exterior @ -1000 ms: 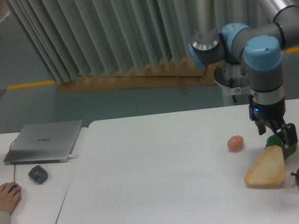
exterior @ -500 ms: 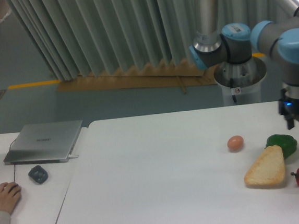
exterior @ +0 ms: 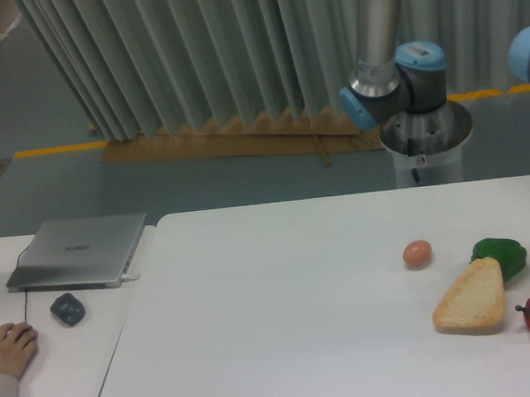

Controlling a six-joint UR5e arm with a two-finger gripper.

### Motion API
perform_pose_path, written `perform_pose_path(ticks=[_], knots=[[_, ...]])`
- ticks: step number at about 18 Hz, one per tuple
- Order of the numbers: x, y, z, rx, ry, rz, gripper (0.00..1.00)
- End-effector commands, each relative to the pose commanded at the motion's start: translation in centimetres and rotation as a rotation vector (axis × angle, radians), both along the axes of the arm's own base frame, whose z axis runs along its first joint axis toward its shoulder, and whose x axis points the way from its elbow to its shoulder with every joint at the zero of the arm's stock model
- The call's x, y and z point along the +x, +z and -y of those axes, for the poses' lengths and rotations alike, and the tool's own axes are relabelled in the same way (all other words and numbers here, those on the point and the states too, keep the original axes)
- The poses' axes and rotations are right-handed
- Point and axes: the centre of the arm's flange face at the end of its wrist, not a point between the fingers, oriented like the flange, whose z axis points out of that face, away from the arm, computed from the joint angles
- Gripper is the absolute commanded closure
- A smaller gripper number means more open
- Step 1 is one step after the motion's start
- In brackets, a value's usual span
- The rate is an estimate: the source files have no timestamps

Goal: Place the yellow pepper on the table

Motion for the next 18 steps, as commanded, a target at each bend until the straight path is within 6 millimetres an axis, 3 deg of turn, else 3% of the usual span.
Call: perform_pose_path(ticks=[4, 6, 9, 15, 18], knots=[[-1.8, -1.3, 0.6, 0.016, -0.03, 0.014, 0.0], [-3.3, -2.2, 2.4, 0.015, -0.049, 0.021, 0.0], [-5.2, -3.2, 3.1, 0.012, -0.094, 0.02, 0.0], [-8.4, -3.3, 5.4, 0.066, -0.118, 0.006, 0.0], [-9.4, -3.0, 5.5, 0.073, -0.116, -0.007, 0.0]])
